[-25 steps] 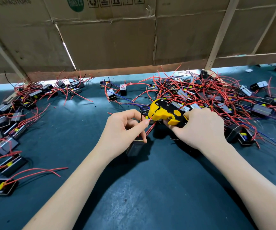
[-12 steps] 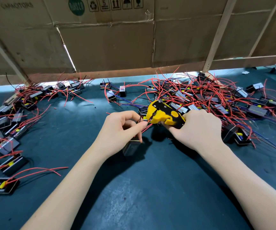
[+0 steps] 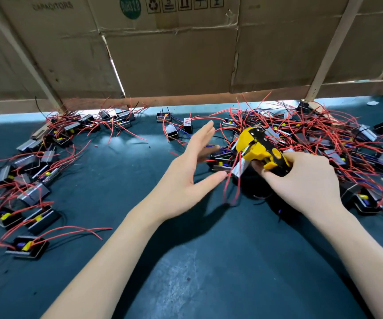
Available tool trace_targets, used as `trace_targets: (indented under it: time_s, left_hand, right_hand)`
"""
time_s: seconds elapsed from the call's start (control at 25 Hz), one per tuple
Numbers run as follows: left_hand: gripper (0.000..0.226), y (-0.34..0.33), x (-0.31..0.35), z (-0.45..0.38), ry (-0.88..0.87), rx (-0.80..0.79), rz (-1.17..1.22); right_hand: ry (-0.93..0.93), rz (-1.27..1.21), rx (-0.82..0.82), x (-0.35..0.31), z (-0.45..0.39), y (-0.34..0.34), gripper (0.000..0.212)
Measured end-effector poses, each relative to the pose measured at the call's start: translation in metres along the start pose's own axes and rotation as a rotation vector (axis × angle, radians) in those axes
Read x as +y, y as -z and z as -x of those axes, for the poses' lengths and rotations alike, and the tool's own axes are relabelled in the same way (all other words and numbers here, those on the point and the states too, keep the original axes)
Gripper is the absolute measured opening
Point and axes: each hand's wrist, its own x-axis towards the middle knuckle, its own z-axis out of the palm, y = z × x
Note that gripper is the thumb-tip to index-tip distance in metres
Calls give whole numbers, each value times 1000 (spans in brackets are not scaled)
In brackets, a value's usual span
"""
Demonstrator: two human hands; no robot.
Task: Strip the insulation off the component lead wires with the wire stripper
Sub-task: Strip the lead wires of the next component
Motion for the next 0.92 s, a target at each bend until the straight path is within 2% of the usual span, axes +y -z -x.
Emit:
trace_targets:
  time_s: [0.04, 0.12, 0.2, 0.24, 0.32, 0.4, 0.44, 0.48, 0.56, 0.72, 0.92]
  left_hand:
    - [73, 7, -2, -1, -3, 48, -76]
    - [61, 32, -13, -4, 18, 296, -234]
    - [47, 68, -30, 1, 168, 597, -457]
    - [44, 86, -41, 6, 313, 702, -623]
    - [45, 118, -61, 24, 687, 748, -905]
    - [47, 133, -73, 40, 1023, 638, -960]
    - [45, 136, -76, 45, 1109, 571, -967]
    - [42, 138, -78, 48, 1126, 528, -978]
    - [36, 138, -78, 45, 1043, 513, -975]
    - [37, 123, -74, 32, 984, 455, -900]
    - [44, 131, -83, 40, 963, 610, -1014]
  right_hand:
    - [26, -55, 32, 0, 0, 1, 50]
    - [119, -236, 52, 0, -1, 6, 48]
    - [233, -455, -75, -1, 0, 12, 48]
    - [261, -557, -199, -4, 2, 13, 50]
    - [274, -709, -457, -10, 8, 13, 65]
    - [304, -742, -571, -14, 13, 10, 72]
    - [322, -728, -592, -16, 14, 10, 72]
    - [332, -718, -607, -17, 14, 10, 70]
    - [337, -711, -640, -17, 13, 11, 67]
    - [344, -708, -707, -14, 11, 13, 59]
    - [325, -717, -762, -13, 10, 13, 40]
